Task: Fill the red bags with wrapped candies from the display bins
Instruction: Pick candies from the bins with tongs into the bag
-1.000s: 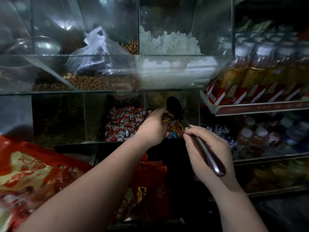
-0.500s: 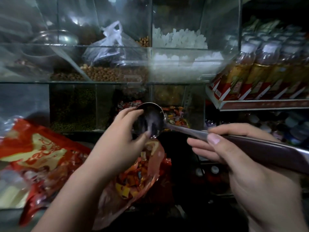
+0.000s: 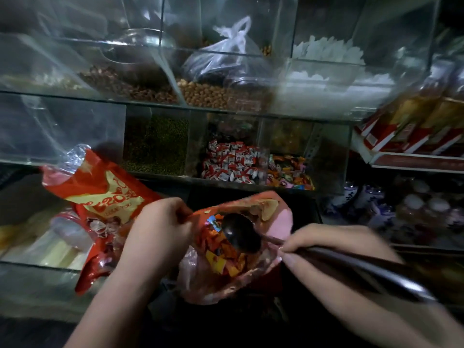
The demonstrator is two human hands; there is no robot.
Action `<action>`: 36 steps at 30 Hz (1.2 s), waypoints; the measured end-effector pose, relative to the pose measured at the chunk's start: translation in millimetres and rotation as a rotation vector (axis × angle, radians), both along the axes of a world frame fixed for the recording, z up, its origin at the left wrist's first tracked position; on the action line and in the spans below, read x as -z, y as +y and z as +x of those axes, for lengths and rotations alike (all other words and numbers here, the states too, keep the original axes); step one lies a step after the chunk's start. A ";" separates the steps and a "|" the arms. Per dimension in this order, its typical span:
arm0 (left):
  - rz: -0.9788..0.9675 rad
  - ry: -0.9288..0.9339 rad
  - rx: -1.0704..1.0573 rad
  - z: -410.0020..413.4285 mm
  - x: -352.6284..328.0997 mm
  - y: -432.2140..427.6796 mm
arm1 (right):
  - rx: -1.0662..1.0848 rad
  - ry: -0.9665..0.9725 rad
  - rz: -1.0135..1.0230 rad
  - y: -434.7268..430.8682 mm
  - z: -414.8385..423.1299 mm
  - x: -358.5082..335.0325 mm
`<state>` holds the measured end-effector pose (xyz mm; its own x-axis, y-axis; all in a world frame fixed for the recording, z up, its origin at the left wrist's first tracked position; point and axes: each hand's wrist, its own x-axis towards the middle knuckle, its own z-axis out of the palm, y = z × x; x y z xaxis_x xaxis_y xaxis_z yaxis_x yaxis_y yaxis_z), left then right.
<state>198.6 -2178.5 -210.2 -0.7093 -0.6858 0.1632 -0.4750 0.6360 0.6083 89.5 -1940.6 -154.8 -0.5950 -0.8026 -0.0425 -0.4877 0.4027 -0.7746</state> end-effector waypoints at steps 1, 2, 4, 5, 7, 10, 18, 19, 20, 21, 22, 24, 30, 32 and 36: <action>0.014 0.082 -0.022 0.6 -0.3 2.7 | 0.002 0.099 -0.068 -10.5 5.8 4.4; 0.026 0.147 -0.026 1.0 0.7 6.3 | 0.006 0.108 -0.097 -8.5 8.1 19.2; 0.038 0.208 -0.025 1.1 3.5 14.5 | 0.006 0.006 0.004 -21.0 12.1 42.3; 0.032 0.212 -0.025 1.3 5.4 16.5 | 0.035 -0.034 0.023 -29.8 11.3 49.1; 0.028 0.232 -0.032 1.3 8.2 14.4 | 0.127 -0.040 0.043 -39.3 5.6 56.6; 0.026 0.269 -0.031 1.6 11.4 9.7 | 0.133 -0.138 0.091 -41.4 4.9 53.5; -0.005 0.275 -0.018 -6.5 17.1 8.9 | 0.470 -0.449 -0.114 -57.6 -0.1 73.5; -0.015 0.273 -0.023 -7.1 17.0 8.0 | 0.475 -0.473 -0.141 -57.8 1.0 75.2; -0.028 0.271 -0.026 -7.5 16.6 7.5 | 0.496 -0.504 -0.179 -55.7 1.0 75.4; -0.036 0.270 -0.029 -7.6 15.8 7.5 | 0.535 -0.534 -0.240 -53.2 -0.9 76.2; -0.033 0.270 -0.031 -7.7 15.0 7.9 | 0.580 -0.567 -0.296 -50.3 -2.8 74.5; -0.022 0.269 -0.033 -7.1 13.9 8.9 | 0.630 -0.597 -0.359 -47.1 -6.1 74.7; -0.119 0.293 -0.029 -1.3 9.1 14.2 | 0.627 -0.548 -0.412 -40.7 -3.7 67.5; -0.214 0.394 -0.046 2.2 3.6 17.6 | 0.624 -0.499 -0.417 -35.6 -4.5 57.4; -0.302 0.724 0.176 6.0 -3.4 39.0 | 0.646 -0.458 -0.459 -23.1 -7.3 44.9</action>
